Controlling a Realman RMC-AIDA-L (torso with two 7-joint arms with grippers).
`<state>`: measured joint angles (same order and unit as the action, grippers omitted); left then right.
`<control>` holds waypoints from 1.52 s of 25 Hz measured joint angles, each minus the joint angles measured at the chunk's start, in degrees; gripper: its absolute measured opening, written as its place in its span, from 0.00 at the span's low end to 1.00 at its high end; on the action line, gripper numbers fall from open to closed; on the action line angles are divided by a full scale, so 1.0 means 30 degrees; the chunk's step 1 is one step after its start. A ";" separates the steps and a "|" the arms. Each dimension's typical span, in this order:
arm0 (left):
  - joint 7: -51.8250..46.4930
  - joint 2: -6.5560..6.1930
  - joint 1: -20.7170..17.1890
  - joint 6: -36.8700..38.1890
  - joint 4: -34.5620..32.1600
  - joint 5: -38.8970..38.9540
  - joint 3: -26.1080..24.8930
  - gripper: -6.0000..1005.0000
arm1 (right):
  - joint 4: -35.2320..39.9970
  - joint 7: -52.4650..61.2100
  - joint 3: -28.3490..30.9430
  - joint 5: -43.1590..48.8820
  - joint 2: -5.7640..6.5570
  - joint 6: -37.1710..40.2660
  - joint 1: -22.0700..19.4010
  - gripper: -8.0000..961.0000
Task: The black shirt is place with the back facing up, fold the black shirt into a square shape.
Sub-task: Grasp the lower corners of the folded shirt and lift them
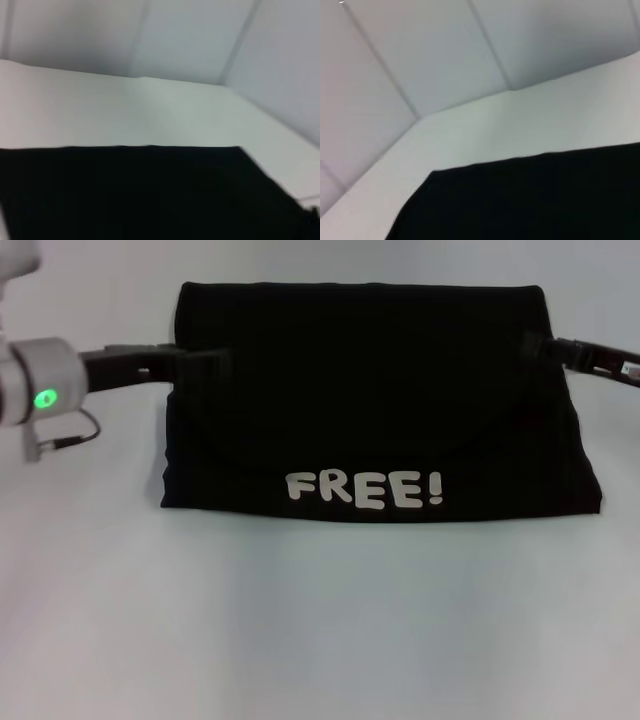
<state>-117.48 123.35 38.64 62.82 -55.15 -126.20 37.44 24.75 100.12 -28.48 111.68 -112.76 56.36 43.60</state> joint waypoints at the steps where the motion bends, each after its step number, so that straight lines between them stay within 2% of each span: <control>1: 0.0074 -0.0031 -0.0344 0.0670 -0.0301 0.0296 -0.0027 0.87 | 0.0039 -0.0029 -0.0098 0.0074 0.0016 0.0290 -0.0145 0.71; 7: 0.1223 0.0020 -0.2944 0.2768 -0.1195 0.1311 -0.0172 0.89 | 0.0197 -0.1080 -0.0800 0.0250 0.0117 0.2131 -0.0936 0.70; 12: 0.3207 0.0157 -0.3947 0.2948 -0.0121 0.1419 -0.1178 0.89 | 0.0552 -0.1605 -0.0800 0.0151 -0.0104 0.3145 -0.1217 0.70; 17: 0.4840 0.0013 -0.3811 0.2428 0.2177 0.1335 -0.2292 0.88 | 0.0559 -0.1613 -0.0892 0.0202 -0.0233 0.2958 -0.1092 0.70; 25: 0.8830 -0.0016 -0.3502 0.1453 0.3824 0.1056 -0.1973 0.88 | 0.0585 -0.1426 -0.1078 0.0199 -0.0426 0.2877 -0.0989 0.70; 28: 0.9418 -0.0010 -0.3388 0.1096 0.4036 0.0978 -0.1860 0.88 | 0.0589 -0.1417 -0.1083 0.0146 -0.0473 0.2869 -0.0990 0.70; 38: 1.0909 0.0047 -0.2565 -0.2669 0.5794 0.0931 -0.1021 0.88 | 0.0544 -0.1411 -0.1080 0.0107 -0.0688 0.2823 -0.1069 0.70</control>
<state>-84.76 123.50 30.95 54.82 -37.77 -123.40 34.37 26.39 95.89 -31.72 112.00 -114.82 64.83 40.39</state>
